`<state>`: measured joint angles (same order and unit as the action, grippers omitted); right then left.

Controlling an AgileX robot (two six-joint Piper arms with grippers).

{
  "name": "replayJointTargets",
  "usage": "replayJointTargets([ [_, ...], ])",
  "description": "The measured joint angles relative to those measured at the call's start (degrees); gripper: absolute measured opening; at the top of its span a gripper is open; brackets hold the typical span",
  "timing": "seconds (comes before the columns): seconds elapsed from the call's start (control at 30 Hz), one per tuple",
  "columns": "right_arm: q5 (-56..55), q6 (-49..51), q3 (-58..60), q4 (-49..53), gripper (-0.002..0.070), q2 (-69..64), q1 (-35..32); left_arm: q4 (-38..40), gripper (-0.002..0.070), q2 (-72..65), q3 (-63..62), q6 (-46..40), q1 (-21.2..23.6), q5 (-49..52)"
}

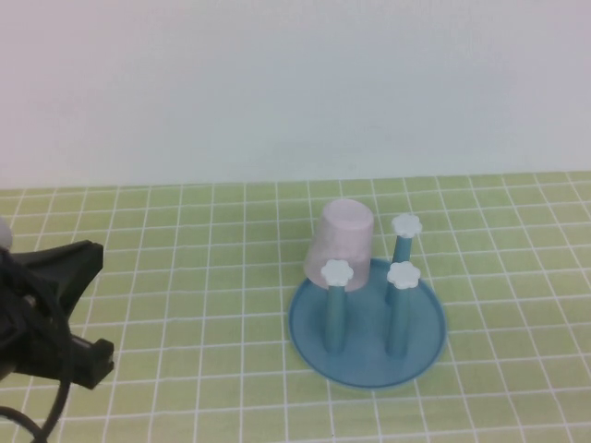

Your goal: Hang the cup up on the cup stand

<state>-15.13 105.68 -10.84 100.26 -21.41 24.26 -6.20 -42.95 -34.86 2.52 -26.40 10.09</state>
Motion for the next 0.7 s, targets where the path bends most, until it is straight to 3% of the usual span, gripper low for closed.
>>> replayJointTargets([
  [0.7, 1.0, -0.1, 2.2, 0.0, -0.0001, 0.9, 0.0, -0.5, 0.0000, 1.0, 4.3, 0.5, 0.0, 1.3],
])
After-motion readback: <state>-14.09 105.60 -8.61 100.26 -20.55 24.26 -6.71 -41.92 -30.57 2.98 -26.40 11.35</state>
